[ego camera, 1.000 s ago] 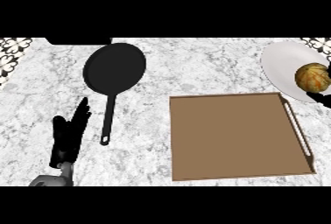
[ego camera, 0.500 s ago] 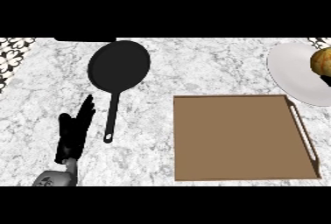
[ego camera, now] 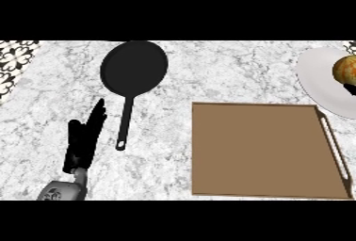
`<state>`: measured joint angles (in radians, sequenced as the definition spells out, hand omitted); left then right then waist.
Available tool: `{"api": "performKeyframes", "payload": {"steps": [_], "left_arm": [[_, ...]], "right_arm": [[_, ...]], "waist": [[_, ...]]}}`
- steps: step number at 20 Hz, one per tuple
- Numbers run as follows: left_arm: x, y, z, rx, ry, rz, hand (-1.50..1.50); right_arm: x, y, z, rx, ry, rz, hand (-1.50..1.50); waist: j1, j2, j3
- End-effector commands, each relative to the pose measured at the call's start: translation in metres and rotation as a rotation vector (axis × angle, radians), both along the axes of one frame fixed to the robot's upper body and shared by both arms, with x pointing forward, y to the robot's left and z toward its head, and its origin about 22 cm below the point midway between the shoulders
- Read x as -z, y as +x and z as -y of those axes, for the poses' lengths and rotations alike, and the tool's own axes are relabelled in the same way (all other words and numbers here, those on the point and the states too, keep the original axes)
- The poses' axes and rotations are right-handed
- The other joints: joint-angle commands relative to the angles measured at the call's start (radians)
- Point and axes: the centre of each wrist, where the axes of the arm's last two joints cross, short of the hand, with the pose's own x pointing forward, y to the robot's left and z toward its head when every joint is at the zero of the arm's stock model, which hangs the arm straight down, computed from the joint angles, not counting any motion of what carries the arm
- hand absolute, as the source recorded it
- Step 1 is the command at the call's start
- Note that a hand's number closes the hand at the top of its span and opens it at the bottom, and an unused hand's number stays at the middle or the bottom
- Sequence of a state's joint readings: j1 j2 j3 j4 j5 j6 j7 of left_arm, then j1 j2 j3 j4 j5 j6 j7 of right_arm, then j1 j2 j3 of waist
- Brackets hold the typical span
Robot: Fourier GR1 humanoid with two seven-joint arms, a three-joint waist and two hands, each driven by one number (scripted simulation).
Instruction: Pick the squash from the tray and place it in the plate
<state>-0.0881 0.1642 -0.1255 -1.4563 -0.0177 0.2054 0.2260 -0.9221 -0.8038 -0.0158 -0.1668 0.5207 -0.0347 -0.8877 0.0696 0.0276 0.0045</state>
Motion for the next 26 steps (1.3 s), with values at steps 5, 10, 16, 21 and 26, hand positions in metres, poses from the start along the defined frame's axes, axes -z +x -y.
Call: {"api": "performKeyframes", "payload": {"steps": [5,10,16,21,26], "left_arm": [[0.003,0.005,0.008,0.027,0.004,0.018,0.00],[-0.005,0.007,-0.002,0.029,-0.006,0.019,0.00],[0.000,0.002,-0.001,0.035,-0.005,0.024,0.00],[0.001,0.003,0.007,0.006,-0.024,0.011,0.00],[0.007,0.000,-0.003,0.001,-0.008,0.013,0.00]], "right_arm": [[0.031,-0.010,0.000,-0.039,-0.067,-0.243,1.50],[0.035,-0.010,-0.002,-0.038,-0.154,-0.407,-1.50],[0.025,-0.014,0.008,-0.211,0.011,-0.335,-1.50],[0.013,-0.009,0.008,-0.284,0.428,-0.197,-1.50],[0.013,-0.017,0.017,-0.246,0.608,-0.240,-1.50]], "waist": [[0.018,0.013,0.002],[0.044,0.019,0.003],[0.032,0.015,0.006],[0.002,0.008,0.008],[0.006,0.015,0.007]]}}
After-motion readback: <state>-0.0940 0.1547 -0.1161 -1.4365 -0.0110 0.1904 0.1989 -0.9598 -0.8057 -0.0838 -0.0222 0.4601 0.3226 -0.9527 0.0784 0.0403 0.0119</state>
